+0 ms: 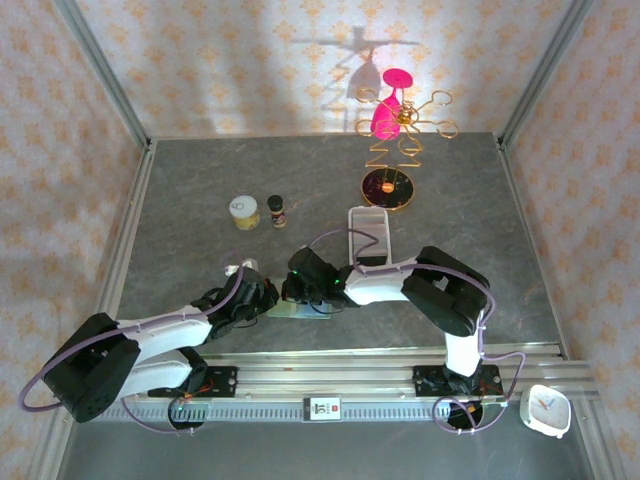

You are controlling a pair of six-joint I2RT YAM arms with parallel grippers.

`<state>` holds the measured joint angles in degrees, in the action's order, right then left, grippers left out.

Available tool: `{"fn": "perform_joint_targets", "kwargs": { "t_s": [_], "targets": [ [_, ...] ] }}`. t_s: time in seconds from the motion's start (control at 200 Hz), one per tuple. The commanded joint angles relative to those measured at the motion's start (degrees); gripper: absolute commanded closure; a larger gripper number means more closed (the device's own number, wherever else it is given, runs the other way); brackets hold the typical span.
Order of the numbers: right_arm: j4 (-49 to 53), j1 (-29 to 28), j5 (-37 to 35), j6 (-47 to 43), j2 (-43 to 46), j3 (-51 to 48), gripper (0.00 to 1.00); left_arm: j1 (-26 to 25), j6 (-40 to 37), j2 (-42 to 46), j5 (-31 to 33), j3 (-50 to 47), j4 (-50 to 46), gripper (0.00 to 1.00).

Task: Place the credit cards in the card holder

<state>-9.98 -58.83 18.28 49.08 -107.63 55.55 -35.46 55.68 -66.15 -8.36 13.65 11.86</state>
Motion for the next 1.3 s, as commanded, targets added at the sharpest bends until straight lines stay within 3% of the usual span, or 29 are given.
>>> {"fn": "perform_joint_targets", "kwargs": {
  "t_s": [0.0,0.275,0.475,0.591,0.726,0.816,0.936,0.961,0.976,1.071,1.196,1.296],
  "targets": [
    [-5.00,-0.06,-1.15,3.25,2.68,-1.20,1.00,0.30,0.64,-0.47,0.19,-1.65,-0.83,0.98],
    [-5.91,1.10,-4.76,2.94,9.55,-4.08,1.00,0.31,-0.14,-0.80,0.70,-2.05,-2.49,0.98],
    [2.39,4.44,-7.87,-7.30,19.39,-4.45,0.87,0.23,-1.95,-0.58,-0.50,-1.61,-4.72,1.00],
    [3.27,8.21,-8.53,-16.04,28.67,-6.98,0.71,0.22,-2.92,0.09,-1.37,-2.11,-5.40,1.00],
    [8.05,9.78,-10.63,-33.75,37.70,-5.54,0.56,0.22,-4.70,0.50,1.41,-1.07,-7.97,1.00],
    [9.74,9.79,-10.56,-51.63,42.58,-6.17,0.40,0.21,-5.79,0.08,1.80,0.13,-8.87,1.00],
    [11.15,9.74,-8.25,-75.66,49.20,-12.60,0.27,0.22,-6.63,-1.09,1.16,0.83,-8.51,1.00],
    [13.66,9.72,-5.91,-85.20,50.70,-13.79,0.11,0.17,-6.84,-1.38,1.03,1.06,-8.53,1.00],
    [14.99,9.66,-5.40,-88.61,51.43,-14.23,0.07,0.21,-7.05,-1.54,0.98,1.11,-8.52,1.00],
    [20.06,10.46,-10.11,-99.41,52.89,-15.02,0.04,0.22,-7.78,-2.14,0.15,1.68,-8.34,1.00],
    [26.74,16.02,-11.82,-113.48,51.99,-16.19,0.06,0.22,-8.14,-2.04,-0.23,2.26,-8.17,1.00],
    [25.81,22.43,-7.74,-116.79,51.13,-17.50,0.04,0.22,-8.69,-2.05,-0.12,2.43,-7.90,1.00]
  ]
}}
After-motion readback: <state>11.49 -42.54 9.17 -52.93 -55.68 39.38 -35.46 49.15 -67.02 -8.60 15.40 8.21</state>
